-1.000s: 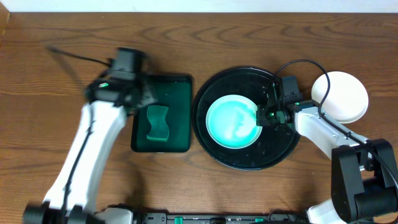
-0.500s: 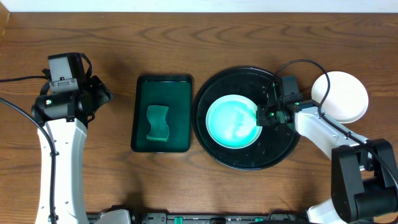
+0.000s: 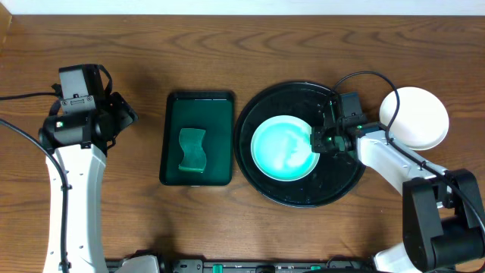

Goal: Clean dirty plates on tray and stack at the side
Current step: 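Release the sponge in the green tray and retract left gripper left, then lift the pale-green plate by its rim with right gripper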

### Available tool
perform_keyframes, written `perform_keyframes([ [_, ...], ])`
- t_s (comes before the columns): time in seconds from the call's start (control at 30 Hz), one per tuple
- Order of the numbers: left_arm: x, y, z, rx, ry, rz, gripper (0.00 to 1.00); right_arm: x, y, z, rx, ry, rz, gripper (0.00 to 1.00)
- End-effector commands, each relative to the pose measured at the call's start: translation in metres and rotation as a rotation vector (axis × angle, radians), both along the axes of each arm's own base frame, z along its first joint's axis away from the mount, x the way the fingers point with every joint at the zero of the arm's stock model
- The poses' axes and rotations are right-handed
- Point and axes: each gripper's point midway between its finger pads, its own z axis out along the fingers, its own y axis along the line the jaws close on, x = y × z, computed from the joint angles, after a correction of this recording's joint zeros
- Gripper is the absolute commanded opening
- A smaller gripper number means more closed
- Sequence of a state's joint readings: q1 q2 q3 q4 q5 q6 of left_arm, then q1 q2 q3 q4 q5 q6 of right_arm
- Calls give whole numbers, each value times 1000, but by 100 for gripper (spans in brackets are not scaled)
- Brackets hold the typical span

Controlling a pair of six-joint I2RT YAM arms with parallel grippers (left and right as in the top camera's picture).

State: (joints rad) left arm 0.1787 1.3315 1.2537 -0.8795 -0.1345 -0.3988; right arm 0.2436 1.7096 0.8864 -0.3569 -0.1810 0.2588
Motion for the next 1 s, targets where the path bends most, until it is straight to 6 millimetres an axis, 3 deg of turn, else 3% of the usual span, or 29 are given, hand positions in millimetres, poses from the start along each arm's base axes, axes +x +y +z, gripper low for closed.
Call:
perform_keyframes([
  [0.0, 0, 3, 7, 9, -15, 10, 80, -2, -2, -2, -23, -5, 3, 21],
  [0.4, 0, 3, 7, 9, -15, 10, 80, -5, -1, -10, 3, -21, -22, 18],
  [0.6, 0, 3, 7, 9, -15, 10, 80, -5, 0, -11, 7, -28, -20, 10],
  [0.67, 0, 3, 7, 9, -15, 10, 80, -5, 0, -11, 6, -28, -20, 2],
  [0.77, 0, 3, 7, 9, -15, 10, 80, -3, 0, -10, 8, -34, -20, 1],
  [0.97, 0, 3, 7, 9, -15, 10, 80, 10, -7, 12, -11, -26, -42, 1],
])
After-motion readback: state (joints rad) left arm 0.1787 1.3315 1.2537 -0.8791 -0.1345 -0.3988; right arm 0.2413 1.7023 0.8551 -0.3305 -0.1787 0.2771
